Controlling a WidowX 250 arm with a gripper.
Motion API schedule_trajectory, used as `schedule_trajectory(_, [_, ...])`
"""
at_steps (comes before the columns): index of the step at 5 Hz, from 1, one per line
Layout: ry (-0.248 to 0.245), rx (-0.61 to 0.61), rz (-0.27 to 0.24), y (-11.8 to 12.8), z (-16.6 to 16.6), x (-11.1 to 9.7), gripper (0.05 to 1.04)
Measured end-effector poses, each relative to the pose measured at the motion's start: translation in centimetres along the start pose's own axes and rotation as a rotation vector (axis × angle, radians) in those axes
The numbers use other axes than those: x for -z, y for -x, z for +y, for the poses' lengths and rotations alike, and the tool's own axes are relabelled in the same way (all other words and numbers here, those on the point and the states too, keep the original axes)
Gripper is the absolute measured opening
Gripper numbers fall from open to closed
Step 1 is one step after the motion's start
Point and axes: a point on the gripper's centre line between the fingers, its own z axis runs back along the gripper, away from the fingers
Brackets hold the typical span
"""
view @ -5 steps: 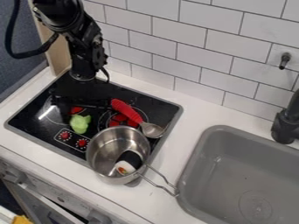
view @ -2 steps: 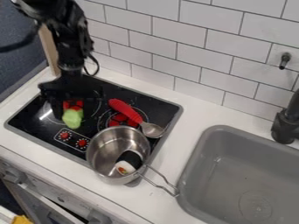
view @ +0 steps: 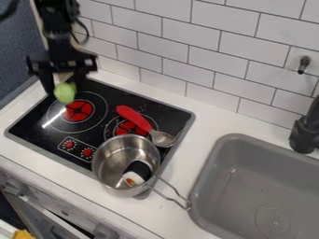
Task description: Put the green object on the top left side of the stove
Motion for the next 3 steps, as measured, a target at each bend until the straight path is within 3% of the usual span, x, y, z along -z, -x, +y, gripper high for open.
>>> schedule_trajectory(1, [0.012, -0.011, -0.015, -2.2, -0.5, 1.3, 0.705])
schedule_trajectory(3, [-0.001, -0.049, 0.015, -4.3, -1.3, 4.4, 0.704])
